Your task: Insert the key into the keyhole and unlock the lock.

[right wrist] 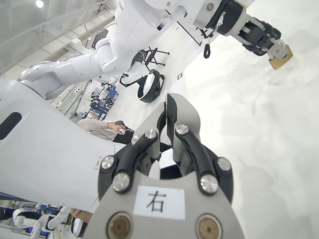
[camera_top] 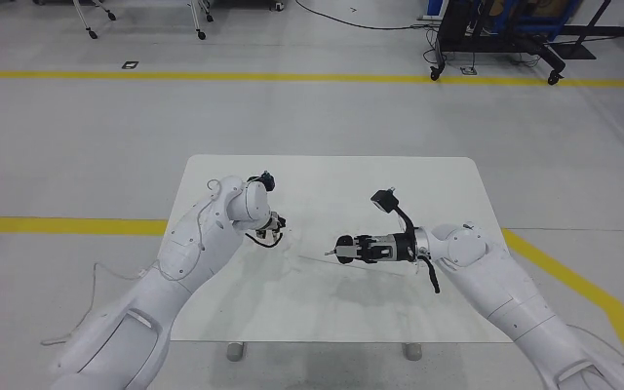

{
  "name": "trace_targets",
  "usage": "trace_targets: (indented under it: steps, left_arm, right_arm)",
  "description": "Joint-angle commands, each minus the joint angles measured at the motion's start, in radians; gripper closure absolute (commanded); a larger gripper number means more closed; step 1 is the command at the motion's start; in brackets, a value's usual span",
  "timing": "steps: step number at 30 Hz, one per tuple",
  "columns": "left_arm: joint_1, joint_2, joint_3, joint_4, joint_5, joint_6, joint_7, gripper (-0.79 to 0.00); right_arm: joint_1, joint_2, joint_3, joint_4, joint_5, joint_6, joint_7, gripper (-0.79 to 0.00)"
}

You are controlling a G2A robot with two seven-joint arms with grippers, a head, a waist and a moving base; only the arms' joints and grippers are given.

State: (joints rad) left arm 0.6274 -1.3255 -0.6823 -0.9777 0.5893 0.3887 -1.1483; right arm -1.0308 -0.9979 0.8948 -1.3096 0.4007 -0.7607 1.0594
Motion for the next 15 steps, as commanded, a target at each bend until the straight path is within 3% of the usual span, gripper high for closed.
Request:
trace_targets:
  steps: [1, 2, 15]
  left_arm:
    - [-0.005, -0.006, 0.004, 0.017, -0.002, -0.002, 0.004, -0.052]
    - [-0.008, -0.009, 0.005, 0.023, -0.005, -0.003, 0.004, 0.0]
    - [-0.02, -0.024, 0.012, 0.044, 0.007, -0.049, -0.023, 0.0]
  right_arm:
    - [0.0, 0.0, 0.0, 0.0, 0.0, 0.0, 0.0, 0.0]
    - [0.0, 0.0, 0.0, 0.0, 0.0, 0.0, 0.0, 0.0]
    - [0.0, 0.0, 0.0, 0.0, 0.0, 0.0, 0.0, 0.0]
